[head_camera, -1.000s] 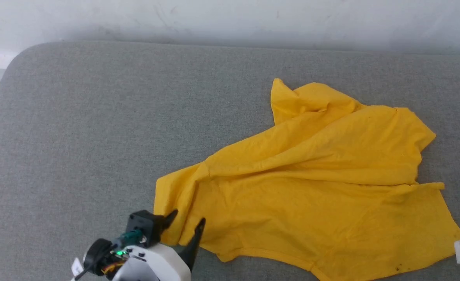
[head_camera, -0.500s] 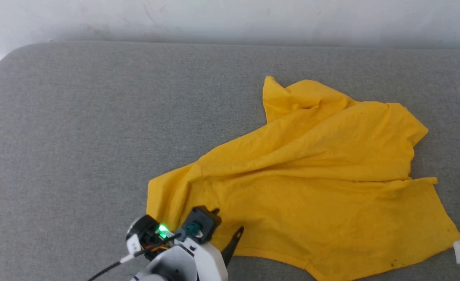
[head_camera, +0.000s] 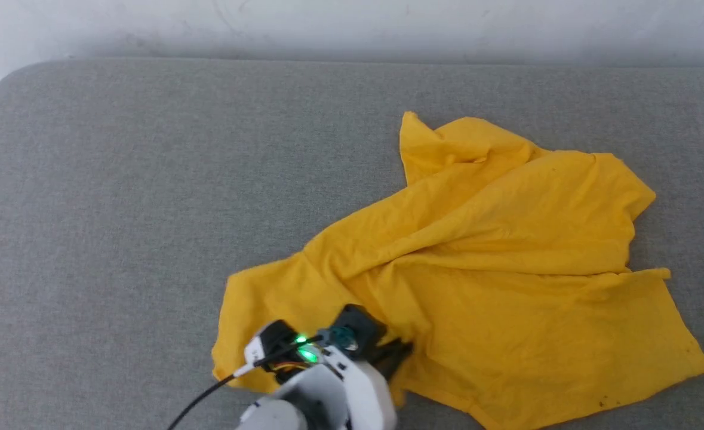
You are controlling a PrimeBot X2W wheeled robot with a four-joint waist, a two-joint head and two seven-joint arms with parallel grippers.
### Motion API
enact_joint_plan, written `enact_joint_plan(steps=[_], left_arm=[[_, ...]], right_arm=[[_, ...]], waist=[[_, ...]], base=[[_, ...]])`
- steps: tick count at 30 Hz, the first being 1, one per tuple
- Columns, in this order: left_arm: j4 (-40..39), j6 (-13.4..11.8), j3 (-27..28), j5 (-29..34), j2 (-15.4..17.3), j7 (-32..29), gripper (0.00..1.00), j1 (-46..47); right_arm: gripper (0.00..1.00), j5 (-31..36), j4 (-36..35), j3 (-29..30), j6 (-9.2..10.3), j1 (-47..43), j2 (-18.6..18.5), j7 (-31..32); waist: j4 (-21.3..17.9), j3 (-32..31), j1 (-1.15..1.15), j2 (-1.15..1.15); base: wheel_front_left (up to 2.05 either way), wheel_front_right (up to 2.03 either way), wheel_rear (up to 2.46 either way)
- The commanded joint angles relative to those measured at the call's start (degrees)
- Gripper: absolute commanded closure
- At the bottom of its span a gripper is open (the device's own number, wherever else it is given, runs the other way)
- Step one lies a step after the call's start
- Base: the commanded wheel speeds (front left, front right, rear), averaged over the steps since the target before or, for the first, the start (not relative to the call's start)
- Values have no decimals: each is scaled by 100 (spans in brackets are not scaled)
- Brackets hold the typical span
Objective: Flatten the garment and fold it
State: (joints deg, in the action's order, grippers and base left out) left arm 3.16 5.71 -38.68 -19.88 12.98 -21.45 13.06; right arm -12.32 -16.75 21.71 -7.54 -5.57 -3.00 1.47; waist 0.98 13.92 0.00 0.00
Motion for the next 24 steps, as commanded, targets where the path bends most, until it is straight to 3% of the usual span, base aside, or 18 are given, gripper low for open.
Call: enact_joint_plan(steps=[1,6,10,11,12,13,19,24], left_arm=[[-92,52,-64,-81,-52,-30,100,61],[-539,133,-528,-416,-209,-342,100,122],[-310,147,-773,-525,-362,-370,100,123],[-186,148,-809,-525,-401,-346,95,129],[-62,144,-826,-527,-447,-301,27,135],[44,105,-801,-524,-505,-204,0,142],[80,-171,-325,-666,-615,445,0,177],[-641,-806,656,-578,-155,1089,0,64]], right_arm=[[0,-4,-40,14,5,87,13,-11],[0,-12,-34,-14,5,123,13,-4],[0,-41,37,-75,5,131,13,-35],[0,-45,49,-86,5,136,13,-42],[0,-48,59,-95,5,142,13,-49],[0,-50,69,-99,5,148,13,-57],[0,-31,108,-54,5,144,13,-70],[0,-58,147,-28,5,109,13,-88]], waist=[[22,8,0,0],[82,51,0,0],[104,97,0,0],[106,109,0,0],[106,120,0,0],[109,127,0,0],[125,94,0,0],[173,29,0,0]], base=[[0,0,0],[0,0,0],[0,0,0],[0,0,0],[0,0,0],[0,0,0],[0,0,0],[0,0,0]])
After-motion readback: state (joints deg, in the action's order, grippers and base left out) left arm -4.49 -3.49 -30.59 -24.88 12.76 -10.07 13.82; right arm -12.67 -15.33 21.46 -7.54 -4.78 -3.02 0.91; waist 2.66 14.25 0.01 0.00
